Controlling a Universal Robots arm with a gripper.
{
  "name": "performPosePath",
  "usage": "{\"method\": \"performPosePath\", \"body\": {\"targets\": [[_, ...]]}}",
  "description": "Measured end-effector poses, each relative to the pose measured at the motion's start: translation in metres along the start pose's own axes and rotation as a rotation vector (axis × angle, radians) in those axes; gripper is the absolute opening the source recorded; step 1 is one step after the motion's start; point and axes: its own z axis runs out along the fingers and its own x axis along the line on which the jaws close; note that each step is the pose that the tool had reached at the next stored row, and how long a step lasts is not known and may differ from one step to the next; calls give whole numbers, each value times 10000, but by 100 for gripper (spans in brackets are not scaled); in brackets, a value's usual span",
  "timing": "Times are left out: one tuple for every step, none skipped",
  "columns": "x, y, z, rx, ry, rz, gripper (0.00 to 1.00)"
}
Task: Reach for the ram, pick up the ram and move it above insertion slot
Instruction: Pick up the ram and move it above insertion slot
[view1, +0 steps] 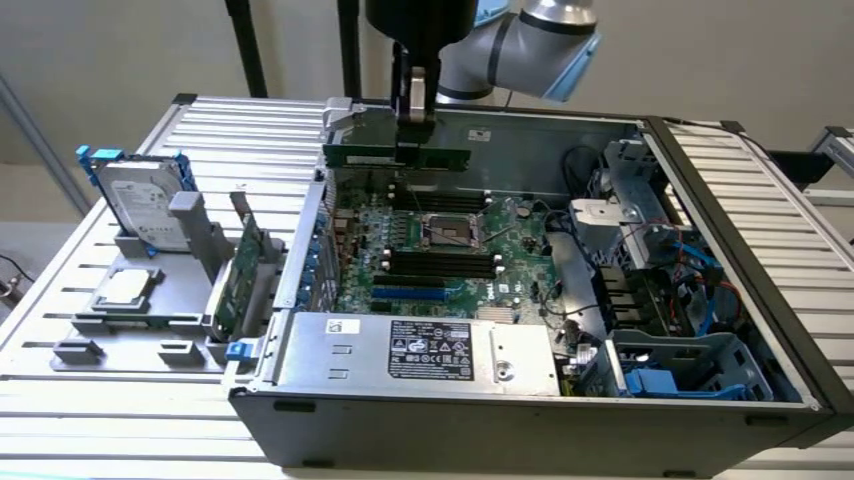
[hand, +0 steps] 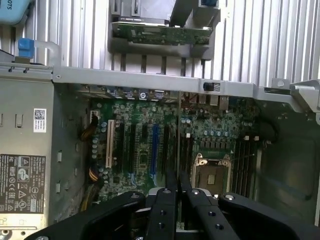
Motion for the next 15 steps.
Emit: {"method": "performPosePath", "body": {"targets": [[-18, -28, 3, 0, 5, 1, 13], [-31, -58, 6, -1, 13, 2, 13], [-42, -87, 10, -1, 23, 2, 13], [-51, -120, 13, -1, 37, 5, 13], [-57, -151, 16, -2, 50, 9, 13], [-63, -182, 19, -2, 68, 16, 13], [-68, -211, 23, -2, 93, 28, 13], [-72, -239, 26, -2, 118, 39, 13], [-74, -267, 29, -1, 142, 55, 13], [-75, -295, 31, 0, 162, 75, 13], [-76, -320, 34, 2, 182, 100, 13], [-76, -342, 37, 4, 204, 131, 13], [-76, -362, 40, 7, 224, 173, 13], [-76, -378, 42, 12, 237, 223, 13], [-77, -391, 46, 16, 252, 274, 13]]}}
